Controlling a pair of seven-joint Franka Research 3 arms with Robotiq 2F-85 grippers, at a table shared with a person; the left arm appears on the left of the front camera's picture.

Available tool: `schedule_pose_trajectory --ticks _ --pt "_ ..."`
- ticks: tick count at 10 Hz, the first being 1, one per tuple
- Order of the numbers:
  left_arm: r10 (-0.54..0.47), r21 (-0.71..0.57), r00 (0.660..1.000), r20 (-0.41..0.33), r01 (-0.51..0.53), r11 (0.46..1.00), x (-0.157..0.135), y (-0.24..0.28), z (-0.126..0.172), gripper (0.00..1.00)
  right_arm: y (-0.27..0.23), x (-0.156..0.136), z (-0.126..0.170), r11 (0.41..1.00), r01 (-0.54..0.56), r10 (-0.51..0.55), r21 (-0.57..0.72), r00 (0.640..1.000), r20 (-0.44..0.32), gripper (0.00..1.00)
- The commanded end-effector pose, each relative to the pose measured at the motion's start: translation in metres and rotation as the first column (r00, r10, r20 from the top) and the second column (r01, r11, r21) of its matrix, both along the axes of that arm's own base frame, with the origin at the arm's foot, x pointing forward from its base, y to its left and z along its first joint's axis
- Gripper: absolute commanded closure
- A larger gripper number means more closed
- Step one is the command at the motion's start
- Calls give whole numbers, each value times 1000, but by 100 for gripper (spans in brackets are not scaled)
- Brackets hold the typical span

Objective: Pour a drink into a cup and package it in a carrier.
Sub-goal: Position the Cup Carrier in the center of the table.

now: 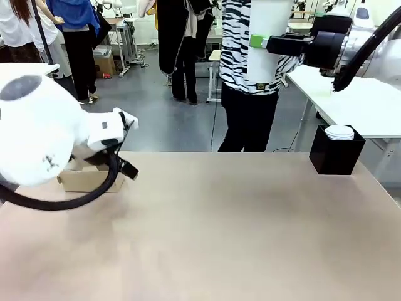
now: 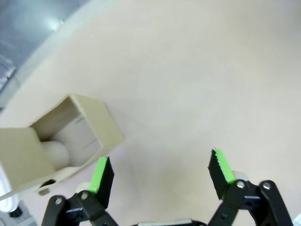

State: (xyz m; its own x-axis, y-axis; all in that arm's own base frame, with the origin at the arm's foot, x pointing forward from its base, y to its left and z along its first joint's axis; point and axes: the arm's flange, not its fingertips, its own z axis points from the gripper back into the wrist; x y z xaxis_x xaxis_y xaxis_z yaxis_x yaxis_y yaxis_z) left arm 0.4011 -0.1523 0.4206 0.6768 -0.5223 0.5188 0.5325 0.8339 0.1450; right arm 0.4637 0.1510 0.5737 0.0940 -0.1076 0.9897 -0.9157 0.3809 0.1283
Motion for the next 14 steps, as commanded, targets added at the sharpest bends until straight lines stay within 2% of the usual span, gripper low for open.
schedule_pose_trajectory --ticks 1,2,4,6,8,9,10,11,12,13,14 --pt "74 -8 997 -17 -74 997 -11 -10 62 0 4 3 4 1000 15 -15 -1 1000 8 20" --pt "76 -46 995 -68 -80 996 -10 -5 94 0 4 3 4 1000 15 -15 -1 1000 8 20" --pt "255 -47 962 -101 -260 964 9 12 146 0 4 3 4 1000 15 -15 -1 1000 8 20" --pt "415 -38 896 -157 -426 904 37 43 160 0 4 3 4 1000 15 -15 -1 1000 8 20" --pt "516 -52 824 -233 -541 840 68 89 152 0 4 3 4 1000 15 -15 -1 1000 8 20" --pt "495 -73 819 -289 -534 842 78 105 141 0 4 3 4 1000 15 -15 -1 1000 8 20" --pt "522 -51 794 -312 -563 825 87 117 130 0 4 3 4 1000 15 -15 -1 1000 8 20" --pt "534 -66 794 -290 -573 817 91 124 121 0 4 3 4 1000 15 -15 -1 1000 8 20" --pt "474 -81 826 -306 -519 851 91 122 118 0 4 3 4 1000 15 -15 -1 1000 8 20" --pt "528 -39 798 -289 -561 827 89 128 115 0 4 3 4 1000 15 -15 -1 1000 8 20" --pt "528 -39 798 -289 -561 827 89 128 115 0 4 3 4 1000 15 -15 -1 1000 8 20"
